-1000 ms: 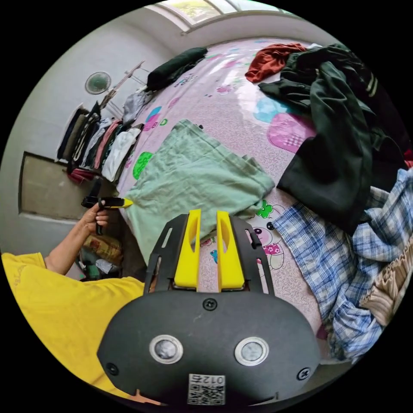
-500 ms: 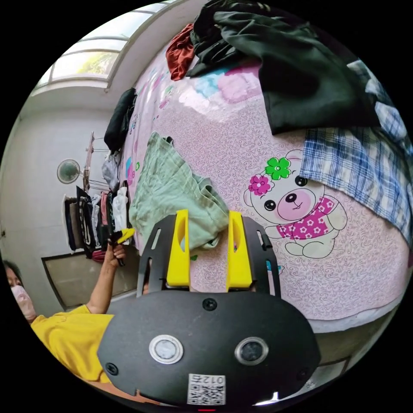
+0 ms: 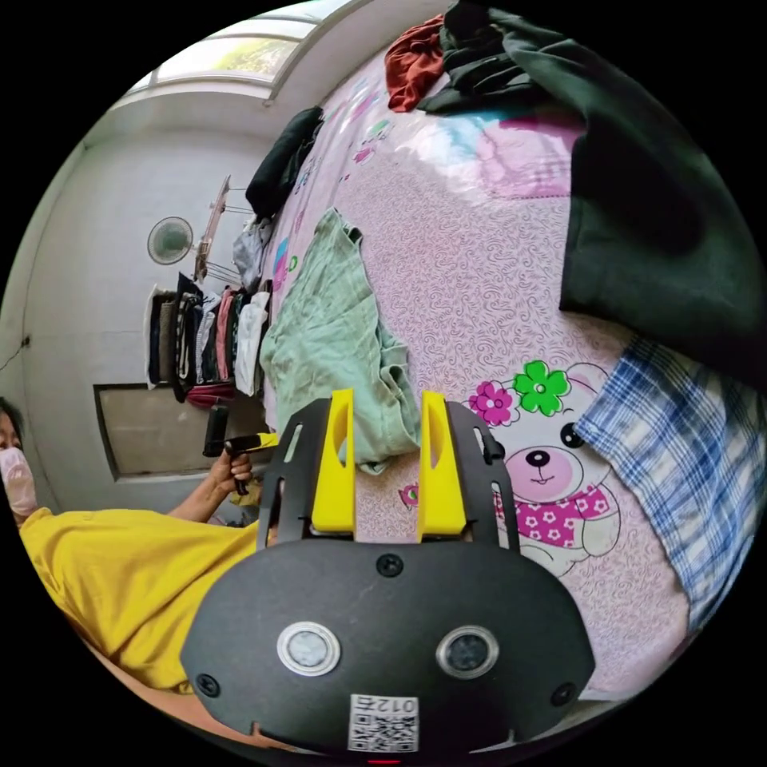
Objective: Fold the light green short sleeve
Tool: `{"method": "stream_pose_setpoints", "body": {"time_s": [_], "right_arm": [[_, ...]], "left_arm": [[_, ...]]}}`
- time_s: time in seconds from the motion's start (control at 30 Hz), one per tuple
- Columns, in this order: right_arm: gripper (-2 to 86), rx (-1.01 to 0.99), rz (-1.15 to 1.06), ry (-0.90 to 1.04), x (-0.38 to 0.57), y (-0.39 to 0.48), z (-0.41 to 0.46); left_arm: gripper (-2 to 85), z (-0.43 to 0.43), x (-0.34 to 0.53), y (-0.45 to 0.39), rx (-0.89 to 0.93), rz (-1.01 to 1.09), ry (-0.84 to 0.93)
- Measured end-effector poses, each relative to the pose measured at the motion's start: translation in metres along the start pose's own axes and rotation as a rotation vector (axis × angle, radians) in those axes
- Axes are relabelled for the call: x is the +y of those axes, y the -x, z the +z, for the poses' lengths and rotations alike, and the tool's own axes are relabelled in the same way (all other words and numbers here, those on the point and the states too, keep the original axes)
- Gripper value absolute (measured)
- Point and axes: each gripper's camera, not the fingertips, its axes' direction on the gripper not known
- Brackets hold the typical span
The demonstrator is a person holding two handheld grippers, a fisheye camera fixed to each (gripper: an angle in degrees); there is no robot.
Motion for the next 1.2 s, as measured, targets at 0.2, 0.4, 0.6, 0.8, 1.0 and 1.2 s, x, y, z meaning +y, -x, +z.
{"method": "stream_pose_setpoints", "body": {"time_s": [0.2, 0.4, 0.6, 0.8, 1.0, 1.2], "right_arm": [[12.5, -0.067, -0.097, 0.077, -0.017, 0.005, -0.003], [11.2, -0.087, -0.129, 0.12, -0.037, 0.004, -0.01], [10.0, -0.05, -0.064, 0.103, -0.052, 0.009, -0.018], [4.1, -0.126, 0.03, 0.211, -0.073, -0.008, -0.011], [2.4, -0.467, 0.113, 0.228, -0.098, -0.024, -0.007], [2.0, -0.499, 0.152, 0.191, -0.123, -0.049, -0.038]], "left_arm": [[11.5, 0.002, 0.004, -0.017, -0.023, 0.007, 0.005], [10.5, 0.004, 0.005, -0.018, -0.066, -0.022, 0.008], [8.8, 0.005, 0.002, -0.019, -0.058, -0.002, 0.073], [2.6, -0.004, 0.001, -0.008, -0.082, -0.017, 0.127], [0.6, -0.026, 0.012, 0.015, 0.097, -0.003, 0.114], [0.4, -0.043, 0.034, 0.051, 0.251, -0.063, 0.037]]}}
